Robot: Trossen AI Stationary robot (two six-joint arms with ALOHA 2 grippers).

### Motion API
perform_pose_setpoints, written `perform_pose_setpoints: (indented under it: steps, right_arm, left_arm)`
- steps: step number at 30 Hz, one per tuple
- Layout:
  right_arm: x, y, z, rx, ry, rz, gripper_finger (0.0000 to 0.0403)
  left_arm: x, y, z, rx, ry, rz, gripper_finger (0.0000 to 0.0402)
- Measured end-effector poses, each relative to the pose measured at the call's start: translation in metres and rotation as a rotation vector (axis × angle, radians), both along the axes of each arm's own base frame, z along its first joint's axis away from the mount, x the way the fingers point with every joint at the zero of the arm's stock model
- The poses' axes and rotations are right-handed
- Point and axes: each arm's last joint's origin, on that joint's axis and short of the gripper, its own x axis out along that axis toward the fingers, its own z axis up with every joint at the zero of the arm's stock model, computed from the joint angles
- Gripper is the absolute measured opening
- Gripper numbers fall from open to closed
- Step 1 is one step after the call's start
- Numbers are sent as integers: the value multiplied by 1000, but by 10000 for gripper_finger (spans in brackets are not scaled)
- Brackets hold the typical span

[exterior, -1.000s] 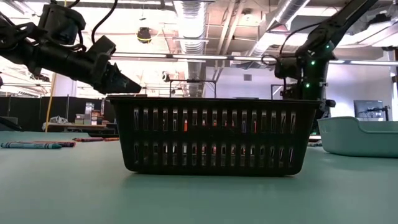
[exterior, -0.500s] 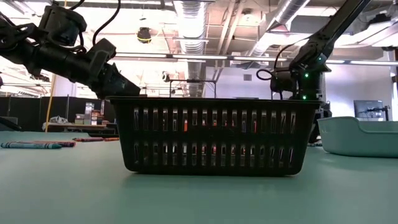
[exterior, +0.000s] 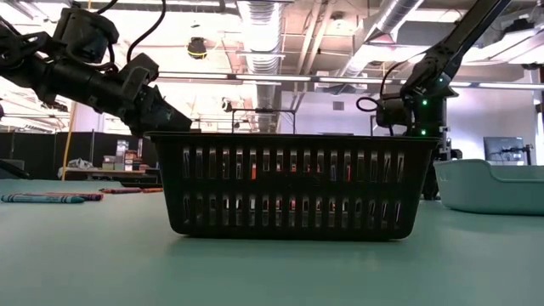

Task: Sort crayons
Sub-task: Put the blue crayon into the blue bin

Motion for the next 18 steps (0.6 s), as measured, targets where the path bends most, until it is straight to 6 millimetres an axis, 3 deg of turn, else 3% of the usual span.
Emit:
perform_pose_setpoints:
  steps: [8,18]
  right_arm:
    - [-1,2,3,-1,-3,2,9]
    - [2,29,43,-74,-110,85,8]
  left_arm:
    - [0,0,-2,-8,21,0,162]
    - [0,0,-2,-5,21,0,162]
